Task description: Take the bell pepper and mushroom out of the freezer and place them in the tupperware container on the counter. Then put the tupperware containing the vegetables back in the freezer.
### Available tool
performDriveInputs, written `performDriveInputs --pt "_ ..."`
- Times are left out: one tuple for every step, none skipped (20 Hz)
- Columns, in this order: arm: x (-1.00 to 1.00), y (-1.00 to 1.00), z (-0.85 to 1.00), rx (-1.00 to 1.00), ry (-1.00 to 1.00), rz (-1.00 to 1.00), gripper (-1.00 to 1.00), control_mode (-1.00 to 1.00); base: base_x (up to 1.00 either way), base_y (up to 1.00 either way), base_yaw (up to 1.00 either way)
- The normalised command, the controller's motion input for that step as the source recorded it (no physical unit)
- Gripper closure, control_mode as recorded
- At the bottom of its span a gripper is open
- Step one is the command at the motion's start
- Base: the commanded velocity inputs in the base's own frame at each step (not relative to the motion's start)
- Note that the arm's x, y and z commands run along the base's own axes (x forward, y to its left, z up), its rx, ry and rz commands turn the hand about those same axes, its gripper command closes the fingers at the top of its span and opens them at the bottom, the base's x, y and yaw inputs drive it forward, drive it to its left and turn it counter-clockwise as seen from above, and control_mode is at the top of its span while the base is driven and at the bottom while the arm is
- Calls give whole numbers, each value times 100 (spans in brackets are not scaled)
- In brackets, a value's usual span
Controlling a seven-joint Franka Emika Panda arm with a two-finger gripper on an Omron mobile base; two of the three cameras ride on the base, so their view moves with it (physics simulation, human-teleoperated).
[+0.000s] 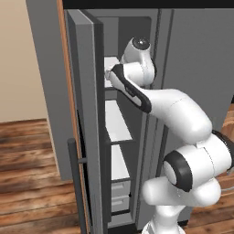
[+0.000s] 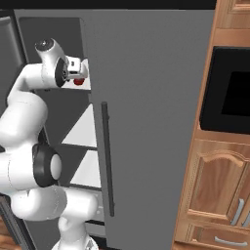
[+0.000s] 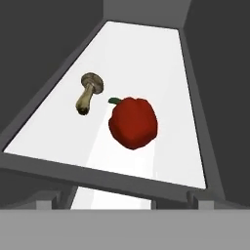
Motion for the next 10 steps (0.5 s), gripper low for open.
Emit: performDriveInputs --pt "58 0 -16 -12 0 -1 -100 -100 0 0 0" --pt "56 0 -4 -8 0 -1 -100 -100 0 0 0" --pt "52 0 -4 -5 0 0 -100 -100 0 0 0" --pt "53 0 0 -4 0 0 -100 -100 0 0 0" --pt "49 0 0 -1 0 0 -100 -100 0 0 0" --pt "39 0 0 0 0 0 -100 -100 0 0 0" --pt "38 0 0 0 0 0 -100 -100 0 0 0" --pt "40 0 0 0 0 0 -100 -100 0 0 0" --pt "39 0 0 0 0 0 -100 -100 0 0 0" --pt "41 0 0 0 0 0 -100 -100 0 0 0"
